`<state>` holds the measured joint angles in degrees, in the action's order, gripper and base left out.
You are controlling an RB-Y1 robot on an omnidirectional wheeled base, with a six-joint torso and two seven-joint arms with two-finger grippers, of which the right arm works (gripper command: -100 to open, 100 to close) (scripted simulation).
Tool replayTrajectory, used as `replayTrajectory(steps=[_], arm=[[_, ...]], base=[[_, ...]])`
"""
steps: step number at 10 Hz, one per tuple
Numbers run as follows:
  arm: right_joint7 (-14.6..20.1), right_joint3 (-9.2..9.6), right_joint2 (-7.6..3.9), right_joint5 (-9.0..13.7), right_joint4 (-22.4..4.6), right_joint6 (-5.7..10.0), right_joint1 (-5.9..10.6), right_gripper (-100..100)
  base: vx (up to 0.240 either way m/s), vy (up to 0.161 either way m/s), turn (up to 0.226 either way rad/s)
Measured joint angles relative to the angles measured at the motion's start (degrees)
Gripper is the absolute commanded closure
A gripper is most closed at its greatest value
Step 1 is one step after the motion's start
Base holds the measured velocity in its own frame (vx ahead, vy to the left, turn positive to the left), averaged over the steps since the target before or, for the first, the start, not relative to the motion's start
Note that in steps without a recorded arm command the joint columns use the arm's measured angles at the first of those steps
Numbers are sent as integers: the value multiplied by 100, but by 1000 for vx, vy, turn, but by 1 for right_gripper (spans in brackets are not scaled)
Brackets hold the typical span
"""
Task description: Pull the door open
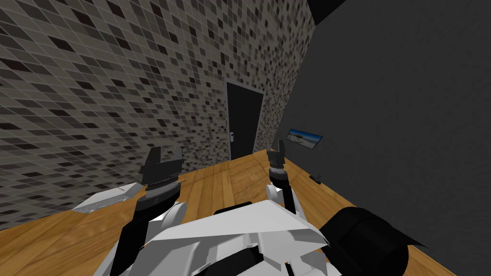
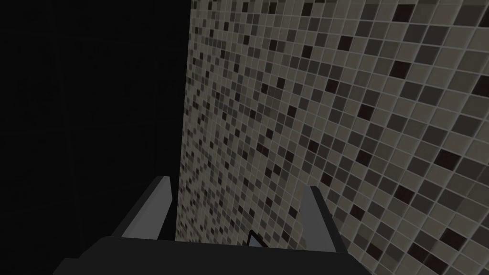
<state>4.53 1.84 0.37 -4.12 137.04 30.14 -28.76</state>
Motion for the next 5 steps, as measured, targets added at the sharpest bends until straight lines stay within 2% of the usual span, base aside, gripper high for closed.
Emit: replayTrajectory(steps=[5], arm=[[-268, -477, -233, -551, -495, 171, 82, -100]], base=[[182, 53, 99]])
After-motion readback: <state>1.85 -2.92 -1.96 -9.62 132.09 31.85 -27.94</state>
